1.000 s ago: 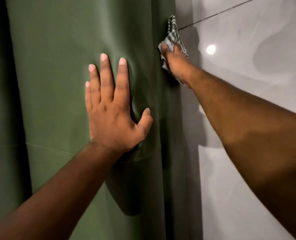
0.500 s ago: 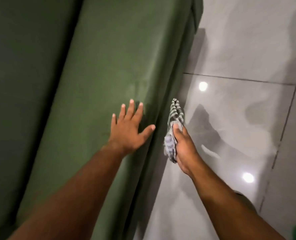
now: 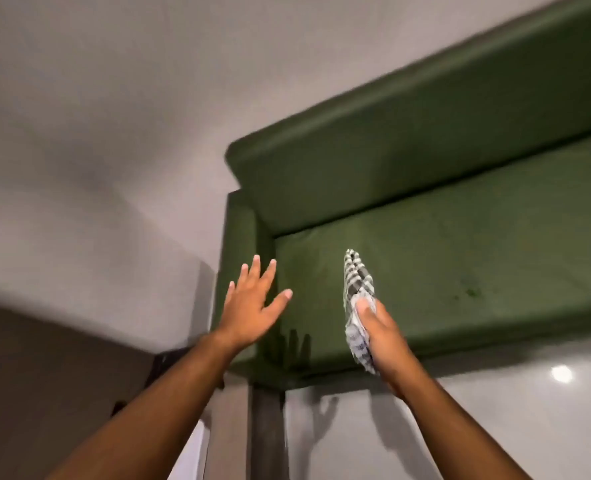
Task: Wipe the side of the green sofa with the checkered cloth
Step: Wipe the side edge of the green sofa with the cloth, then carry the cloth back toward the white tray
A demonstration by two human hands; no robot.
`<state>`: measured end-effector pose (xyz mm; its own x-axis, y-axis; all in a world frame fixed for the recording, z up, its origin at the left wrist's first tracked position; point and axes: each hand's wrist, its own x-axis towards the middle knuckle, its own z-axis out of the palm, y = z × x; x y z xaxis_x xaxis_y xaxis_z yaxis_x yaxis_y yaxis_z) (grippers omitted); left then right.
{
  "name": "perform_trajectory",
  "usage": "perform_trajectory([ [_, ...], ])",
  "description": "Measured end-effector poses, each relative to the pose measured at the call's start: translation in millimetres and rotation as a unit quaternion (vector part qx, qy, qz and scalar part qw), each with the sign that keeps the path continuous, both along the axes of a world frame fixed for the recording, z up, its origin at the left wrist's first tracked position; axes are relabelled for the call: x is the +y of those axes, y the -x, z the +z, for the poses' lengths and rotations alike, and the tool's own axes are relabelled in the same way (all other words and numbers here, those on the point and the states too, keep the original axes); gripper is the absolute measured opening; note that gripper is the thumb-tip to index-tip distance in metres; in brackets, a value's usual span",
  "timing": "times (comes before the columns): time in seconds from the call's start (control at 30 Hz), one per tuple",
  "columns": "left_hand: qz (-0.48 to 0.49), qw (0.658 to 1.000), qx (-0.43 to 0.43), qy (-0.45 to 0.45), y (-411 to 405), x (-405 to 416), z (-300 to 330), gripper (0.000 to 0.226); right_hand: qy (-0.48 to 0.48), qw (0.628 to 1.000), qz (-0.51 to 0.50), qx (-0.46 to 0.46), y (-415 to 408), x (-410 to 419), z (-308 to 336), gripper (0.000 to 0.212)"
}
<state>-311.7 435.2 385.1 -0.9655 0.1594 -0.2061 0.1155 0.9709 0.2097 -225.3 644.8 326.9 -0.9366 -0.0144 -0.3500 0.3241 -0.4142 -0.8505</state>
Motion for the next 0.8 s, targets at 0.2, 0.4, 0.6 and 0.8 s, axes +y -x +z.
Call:
perform_trajectory([
  [0.2,0.175,0.983,0.049,-0.032,-68,-179,55,0.074,-0.041,0.983,0.165,0.067,29,-164,83,0.023],
  [0.4,0.337,0.938,0.059,-0.046,-163,-320,52,0.078,-0.156,0.937,0.287,0.124,15,-322,122,0.062],
  [0.6,0.488,0.868,0.03,-0.081,-252,-386,-11,0.077,-0.201,0.876,0.42,0.123,-1,-429,106,0.044],
  [0.8,0.592,0.803,0.02,-0.064,-290,-422,-72,0.103,-0.242,0.79,0.558,0.081,22,-517,34,0.032],
])
